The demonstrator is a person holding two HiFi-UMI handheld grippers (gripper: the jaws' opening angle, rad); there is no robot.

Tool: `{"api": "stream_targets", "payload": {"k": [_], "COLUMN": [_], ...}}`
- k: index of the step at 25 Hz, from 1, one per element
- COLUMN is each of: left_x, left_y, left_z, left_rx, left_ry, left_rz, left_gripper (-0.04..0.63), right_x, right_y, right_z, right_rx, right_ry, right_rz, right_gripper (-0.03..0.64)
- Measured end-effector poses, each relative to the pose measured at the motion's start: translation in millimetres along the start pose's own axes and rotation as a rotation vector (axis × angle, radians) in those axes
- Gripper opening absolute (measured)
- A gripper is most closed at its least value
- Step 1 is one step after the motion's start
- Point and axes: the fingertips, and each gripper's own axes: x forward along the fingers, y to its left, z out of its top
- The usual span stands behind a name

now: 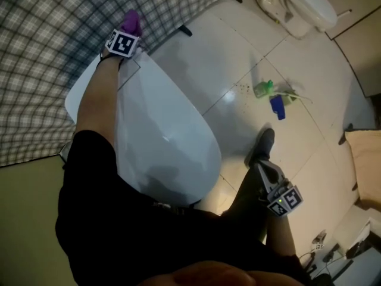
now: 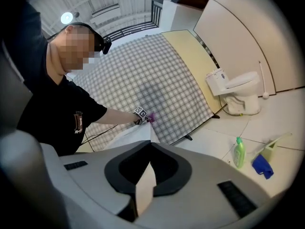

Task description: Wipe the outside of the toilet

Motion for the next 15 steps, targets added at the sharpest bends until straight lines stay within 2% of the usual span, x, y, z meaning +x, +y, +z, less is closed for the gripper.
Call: {"api": "stream_targets", "payload": {"k": [2, 3, 5, 7, 8, 10, 11, 15], "left_x": [-1, -6, -20, -40, -53, -83, -101, -198], "left_y": [14, 30, 59, 74, 73, 44, 26, -52], "left_z": [-4, -15, -34, -45, -54, -72, -83, -155], "left_rx": [-0.136, -0.184, -0.228, -0.254, -0.276, -0.332, -0.350, -0.388], "left_ry": [-0.019, 0.000, 0.023, 0.014, 0.010, -0.037, -0.078, -0.269], "left_rz": [0.003, 0.064, 0.196, 0.241, 0.219, 0.075, 0.002, -0.190], "left_gripper": [0.060, 0.060, 0.060, 0.061, 0.061, 0.061, 0.061, 0.061], "right_x": [0, -1, -4, -10, -14, -19, -20, -26], "right_y": [3, 6, 11, 16, 20, 32, 39, 84], "right_z": [-2, -3, -1, 3, 6, 12, 16, 27], "right_rx": [0.008, 0.012, 0.013, 0.007, 0.005, 0.001, -0.007, -0.062], "right_ry": [-0.002, -0.006, -0.015, -0.031, -0.044, -0.074, -0.088, -0.123], "right_rz": [0.002, 0.004, 0.010, 0.015, 0.015, 0.017, 0.022, 0.064], "right_gripper": [-0.008, -0.008, -0.008, -0.008, -0.008, -0.008, -0.008, -0.008]}}
